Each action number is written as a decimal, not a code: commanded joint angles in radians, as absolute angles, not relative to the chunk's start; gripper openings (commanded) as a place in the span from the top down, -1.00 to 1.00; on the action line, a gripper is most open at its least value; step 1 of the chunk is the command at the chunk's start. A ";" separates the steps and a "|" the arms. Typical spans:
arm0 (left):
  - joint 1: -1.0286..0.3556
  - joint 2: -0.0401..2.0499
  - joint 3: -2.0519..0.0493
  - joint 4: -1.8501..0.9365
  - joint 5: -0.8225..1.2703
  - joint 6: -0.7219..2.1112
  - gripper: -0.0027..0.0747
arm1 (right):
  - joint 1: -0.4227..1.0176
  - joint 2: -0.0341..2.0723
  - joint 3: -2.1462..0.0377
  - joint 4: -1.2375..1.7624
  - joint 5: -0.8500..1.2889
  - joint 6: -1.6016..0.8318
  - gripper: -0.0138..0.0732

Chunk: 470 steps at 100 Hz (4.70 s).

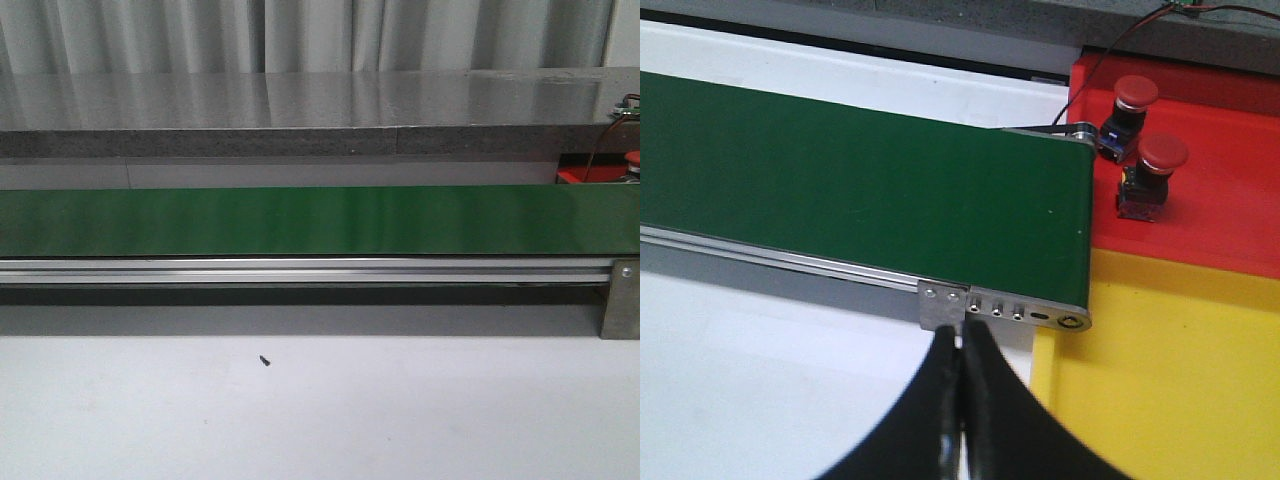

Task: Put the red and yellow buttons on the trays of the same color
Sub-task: 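Grasp a yellow push button with the left gripper and carry it over belt, then lower the yellow button onto the belt's near end and open the left gripper, then grasp a second yellow push button with the left gripper, move over belt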

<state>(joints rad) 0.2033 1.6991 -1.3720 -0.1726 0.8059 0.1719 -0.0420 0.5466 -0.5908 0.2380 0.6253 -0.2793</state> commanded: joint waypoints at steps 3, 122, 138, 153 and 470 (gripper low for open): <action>0.179 1.652 -1.371 -0.189 0.725 0.173 0.55 | -0.043 0.547 -0.615 0.249 0.561 -0.288 0.90; 0.206 1.542 -1.409 -0.305 0.739 0.271 -0.57 | -0.043 0.547 -0.615 0.249 0.561 -0.288 0.90; 0.306 1.542 -1.415 -0.302 0.725 0.271 -0.57 | -0.043 0.547 -0.615 0.249 0.561 -0.288 0.90; 0.433 1.550 -1.415 -0.286 0.675 0.271 -0.57 | -0.043 0.547 -0.615 0.249 0.561 -0.288 0.90; 0.591 1.660 -1.460 -0.311 0.681 0.275 0.64 | -0.043 0.547 -0.615 0.249 0.562 -0.288 0.90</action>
<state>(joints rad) 0.6268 1.7636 -1.4278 -0.2822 0.6869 0.2700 -0.0420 0.5466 -0.5908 0.2380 0.6253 -0.2793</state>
